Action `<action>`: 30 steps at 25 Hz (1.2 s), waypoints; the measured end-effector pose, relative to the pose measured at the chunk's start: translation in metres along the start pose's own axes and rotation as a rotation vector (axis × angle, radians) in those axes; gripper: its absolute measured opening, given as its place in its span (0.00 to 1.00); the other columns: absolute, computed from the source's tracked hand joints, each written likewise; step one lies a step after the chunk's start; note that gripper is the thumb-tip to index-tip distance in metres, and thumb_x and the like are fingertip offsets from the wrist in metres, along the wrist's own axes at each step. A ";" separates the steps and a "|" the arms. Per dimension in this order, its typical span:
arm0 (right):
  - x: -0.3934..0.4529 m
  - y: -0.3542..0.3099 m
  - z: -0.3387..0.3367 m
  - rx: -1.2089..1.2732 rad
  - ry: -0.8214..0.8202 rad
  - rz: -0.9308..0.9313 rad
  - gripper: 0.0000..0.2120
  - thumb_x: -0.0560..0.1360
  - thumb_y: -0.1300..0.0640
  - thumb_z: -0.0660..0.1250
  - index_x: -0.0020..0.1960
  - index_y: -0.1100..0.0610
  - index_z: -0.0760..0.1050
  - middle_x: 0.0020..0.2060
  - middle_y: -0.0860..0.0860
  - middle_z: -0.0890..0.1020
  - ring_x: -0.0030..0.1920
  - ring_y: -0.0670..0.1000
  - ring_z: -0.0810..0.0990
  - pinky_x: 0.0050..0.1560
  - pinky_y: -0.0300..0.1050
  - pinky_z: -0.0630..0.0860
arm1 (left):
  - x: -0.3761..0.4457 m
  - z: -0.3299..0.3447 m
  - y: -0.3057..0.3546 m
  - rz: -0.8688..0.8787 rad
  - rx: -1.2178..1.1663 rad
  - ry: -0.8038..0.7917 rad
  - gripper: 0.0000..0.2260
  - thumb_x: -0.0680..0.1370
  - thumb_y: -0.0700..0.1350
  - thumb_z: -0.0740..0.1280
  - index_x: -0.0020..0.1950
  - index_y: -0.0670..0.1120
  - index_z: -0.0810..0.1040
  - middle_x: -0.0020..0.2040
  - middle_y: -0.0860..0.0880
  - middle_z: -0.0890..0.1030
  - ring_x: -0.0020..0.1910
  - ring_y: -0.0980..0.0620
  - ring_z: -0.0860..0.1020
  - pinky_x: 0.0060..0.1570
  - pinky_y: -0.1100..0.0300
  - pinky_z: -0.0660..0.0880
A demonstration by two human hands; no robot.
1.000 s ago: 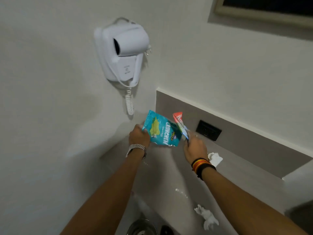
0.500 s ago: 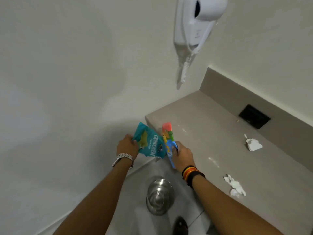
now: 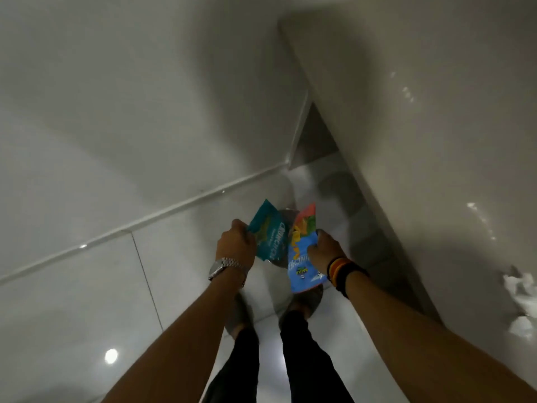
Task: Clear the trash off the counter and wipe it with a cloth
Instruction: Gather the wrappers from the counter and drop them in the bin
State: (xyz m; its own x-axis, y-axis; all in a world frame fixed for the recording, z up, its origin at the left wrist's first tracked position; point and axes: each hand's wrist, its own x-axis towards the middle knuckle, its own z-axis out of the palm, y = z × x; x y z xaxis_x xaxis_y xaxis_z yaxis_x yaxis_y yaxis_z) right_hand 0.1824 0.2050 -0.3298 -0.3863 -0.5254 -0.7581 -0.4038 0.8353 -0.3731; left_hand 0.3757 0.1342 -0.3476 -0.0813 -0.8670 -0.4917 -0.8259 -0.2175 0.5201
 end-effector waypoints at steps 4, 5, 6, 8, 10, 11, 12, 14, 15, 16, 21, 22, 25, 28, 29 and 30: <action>0.063 0.035 0.035 0.033 -0.015 0.135 0.21 0.77 0.61 0.62 0.70 0.58 0.68 0.63 0.60 0.78 0.61 0.62 0.78 0.61 0.52 0.76 | 0.022 0.079 -0.019 -0.006 -0.090 -0.030 0.04 0.80 0.44 0.64 0.54 0.46 0.75 0.45 0.43 0.85 0.38 0.44 0.82 0.34 0.57 0.78; 0.075 0.039 0.045 0.009 -0.038 0.138 0.22 0.77 0.60 0.62 0.71 0.58 0.67 0.62 0.60 0.78 0.60 0.62 0.78 0.59 0.51 0.76 | 0.024 0.095 -0.023 0.004 -0.114 -0.043 0.04 0.80 0.44 0.64 0.54 0.46 0.75 0.46 0.43 0.85 0.39 0.43 0.83 0.35 0.55 0.79; 0.085 0.041 0.053 -0.014 -0.057 0.138 0.22 0.77 0.59 0.63 0.71 0.58 0.67 0.62 0.60 0.79 0.59 0.62 0.78 0.57 0.50 0.76 | 0.026 0.107 -0.026 0.020 -0.129 -0.057 0.05 0.80 0.43 0.64 0.55 0.46 0.75 0.45 0.44 0.85 0.40 0.43 0.83 0.34 0.57 0.79; 0.102 0.043 0.065 -0.025 -0.063 0.156 0.22 0.77 0.57 0.64 0.70 0.58 0.68 0.61 0.60 0.79 0.59 0.63 0.79 0.54 0.49 0.75 | 0.029 0.127 -0.034 0.059 -0.116 -0.082 0.06 0.80 0.43 0.64 0.57 0.46 0.75 0.42 0.47 0.83 0.36 0.46 0.81 0.29 0.65 0.70; 0.109 0.042 0.066 -0.043 0.009 0.153 0.23 0.76 0.56 0.65 0.70 0.59 0.67 0.61 0.60 0.79 0.58 0.63 0.79 0.55 0.51 0.76 | 0.029 0.132 -0.041 0.077 -0.074 -0.102 0.08 0.81 0.45 0.64 0.59 0.47 0.74 0.41 0.49 0.81 0.31 0.53 0.76 0.28 0.67 0.65; 0.107 0.040 0.063 -0.071 0.060 0.131 0.23 0.76 0.55 0.64 0.70 0.59 0.67 0.62 0.60 0.78 0.59 0.63 0.79 0.56 0.52 0.76 | 0.028 0.130 -0.043 0.085 -0.049 -0.112 0.10 0.81 0.47 0.63 0.61 0.47 0.74 0.41 0.49 0.82 0.31 0.55 0.75 0.28 0.67 0.65; 0.101 0.038 0.060 -0.101 0.104 0.093 0.23 0.77 0.55 0.63 0.70 0.59 0.66 0.63 0.59 0.77 0.60 0.62 0.78 0.57 0.53 0.76 | 0.026 0.123 -0.045 0.104 -0.015 -0.125 0.11 0.82 0.48 0.62 0.63 0.48 0.73 0.44 0.46 0.84 0.33 0.54 0.77 0.30 0.65 0.69; 0.078 0.032 0.053 -0.182 0.176 -0.038 0.22 0.78 0.56 0.61 0.72 0.58 0.66 0.67 0.59 0.74 0.64 0.60 0.75 0.61 0.53 0.75 | 0.020 0.105 -0.045 0.192 0.086 -0.147 0.15 0.84 0.49 0.58 0.71 0.49 0.70 0.61 0.41 0.82 0.55 0.43 0.82 0.50 0.53 0.81; 0.063 0.028 0.050 -0.241 0.200 -0.128 0.23 0.79 0.57 0.61 0.73 0.58 0.64 0.71 0.58 0.70 0.68 0.58 0.72 0.64 0.52 0.74 | 0.017 0.094 -0.043 0.247 0.168 -0.156 0.19 0.85 0.50 0.56 0.76 0.49 0.67 0.72 0.41 0.75 0.71 0.39 0.74 0.67 0.47 0.75; 0.046 0.023 0.047 -0.305 0.223 -0.221 0.25 0.78 0.57 0.61 0.75 0.57 0.62 0.74 0.58 0.65 0.73 0.57 0.66 0.67 0.52 0.73 | 0.012 0.080 -0.041 0.300 0.239 -0.156 0.22 0.85 0.51 0.54 0.80 0.48 0.61 0.79 0.43 0.66 0.79 0.40 0.62 0.77 0.45 0.65; -0.053 -0.028 0.021 -0.542 0.368 -0.550 0.42 0.74 0.55 0.68 0.80 0.55 0.47 0.80 0.58 0.44 0.79 0.58 0.43 0.77 0.59 0.54 | -0.019 -0.020 0.007 0.624 0.440 -0.006 0.29 0.84 0.53 0.52 0.83 0.46 0.48 0.84 0.43 0.48 0.83 0.43 0.45 0.81 0.43 0.49; -0.080 -0.043 0.010 -0.533 0.427 -0.590 0.42 0.73 0.55 0.66 0.80 0.56 0.46 0.80 0.58 0.43 0.79 0.58 0.41 0.77 0.60 0.52 | -0.029 -0.048 0.027 0.684 0.481 0.031 0.29 0.84 0.53 0.52 0.83 0.45 0.47 0.84 0.42 0.48 0.83 0.42 0.46 0.81 0.42 0.50; -0.152 -0.080 -0.029 -0.526 0.617 -0.637 0.38 0.73 0.57 0.60 0.79 0.59 0.48 0.79 0.59 0.46 0.79 0.59 0.43 0.77 0.62 0.50 | -0.058 -0.123 0.089 0.851 0.567 0.066 0.30 0.84 0.52 0.51 0.83 0.45 0.47 0.84 0.42 0.47 0.83 0.42 0.46 0.81 0.41 0.51; -0.196 -0.096 -0.076 -0.512 0.781 -0.523 0.37 0.74 0.57 0.58 0.80 0.58 0.46 0.79 0.60 0.47 0.79 0.61 0.44 0.77 0.63 0.49 | -0.078 -0.170 0.151 1.076 0.661 0.079 0.29 0.84 0.51 0.53 0.83 0.44 0.48 0.84 0.41 0.48 0.83 0.42 0.47 0.81 0.42 0.51; -0.201 -0.097 -0.093 -0.473 0.811 -0.490 0.38 0.74 0.58 0.60 0.79 0.58 0.46 0.79 0.60 0.48 0.79 0.61 0.45 0.77 0.64 0.49 | -0.079 -0.178 0.171 1.128 0.683 0.093 0.29 0.84 0.50 0.53 0.83 0.44 0.49 0.84 0.41 0.49 0.83 0.41 0.48 0.81 0.42 0.52; -0.205 -0.097 -0.111 -0.427 0.834 -0.461 0.38 0.74 0.60 0.62 0.79 0.57 0.47 0.79 0.60 0.49 0.79 0.61 0.47 0.76 0.64 0.50 | -0.080 -0.182 0.192 1.163 0.691 0.099 0.30 0.83 0.50 0.53 0.83 0.43 0.49 0.84 0.41 0.50 0.83 0.41 0.48 0.81 0.41 0.53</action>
State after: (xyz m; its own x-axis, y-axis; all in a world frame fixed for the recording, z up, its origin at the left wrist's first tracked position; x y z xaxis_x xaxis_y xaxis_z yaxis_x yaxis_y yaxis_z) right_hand 0.2085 0.2132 -0.0784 -0.5049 -0.8594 0.0804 -0.8543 0.4842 -0.1889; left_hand 0.3254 0.0804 -0.0809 -0.9020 -0.4281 0.0556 -0.4188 0.8990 0.1281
